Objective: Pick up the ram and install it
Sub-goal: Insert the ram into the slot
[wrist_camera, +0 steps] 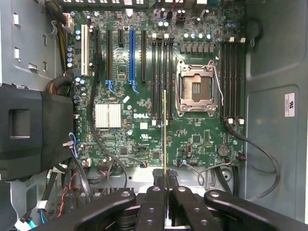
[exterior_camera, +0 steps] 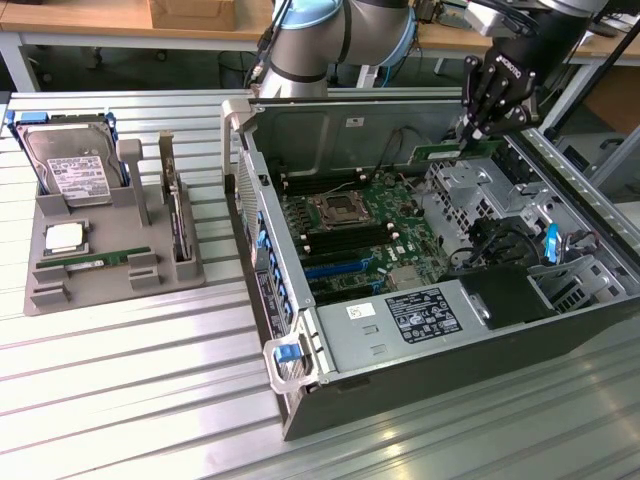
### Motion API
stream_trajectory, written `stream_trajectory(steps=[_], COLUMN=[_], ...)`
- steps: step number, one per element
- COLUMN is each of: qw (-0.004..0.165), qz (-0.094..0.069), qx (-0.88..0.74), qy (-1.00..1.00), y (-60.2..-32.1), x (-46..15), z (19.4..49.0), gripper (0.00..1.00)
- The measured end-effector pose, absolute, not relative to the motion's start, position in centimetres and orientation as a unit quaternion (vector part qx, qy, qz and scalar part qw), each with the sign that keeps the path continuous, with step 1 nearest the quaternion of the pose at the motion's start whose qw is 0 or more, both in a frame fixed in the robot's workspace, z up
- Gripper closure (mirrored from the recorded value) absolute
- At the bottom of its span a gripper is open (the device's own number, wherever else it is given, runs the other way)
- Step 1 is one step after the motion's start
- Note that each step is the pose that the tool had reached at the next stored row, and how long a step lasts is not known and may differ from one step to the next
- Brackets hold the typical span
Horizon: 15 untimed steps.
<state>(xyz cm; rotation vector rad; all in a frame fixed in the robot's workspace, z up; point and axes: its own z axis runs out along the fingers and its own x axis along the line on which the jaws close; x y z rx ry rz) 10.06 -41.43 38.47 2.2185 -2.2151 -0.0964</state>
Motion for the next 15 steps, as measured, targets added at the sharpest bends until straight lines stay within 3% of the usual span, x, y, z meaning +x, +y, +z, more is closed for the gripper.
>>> stream_trajectory(steps=[15], qw=[0.003], qz=[-0.031], qx=[0.707], qy=[-0.706], y=[-41.43], x=[10.06], z=[38.20], gripper=[0.88])
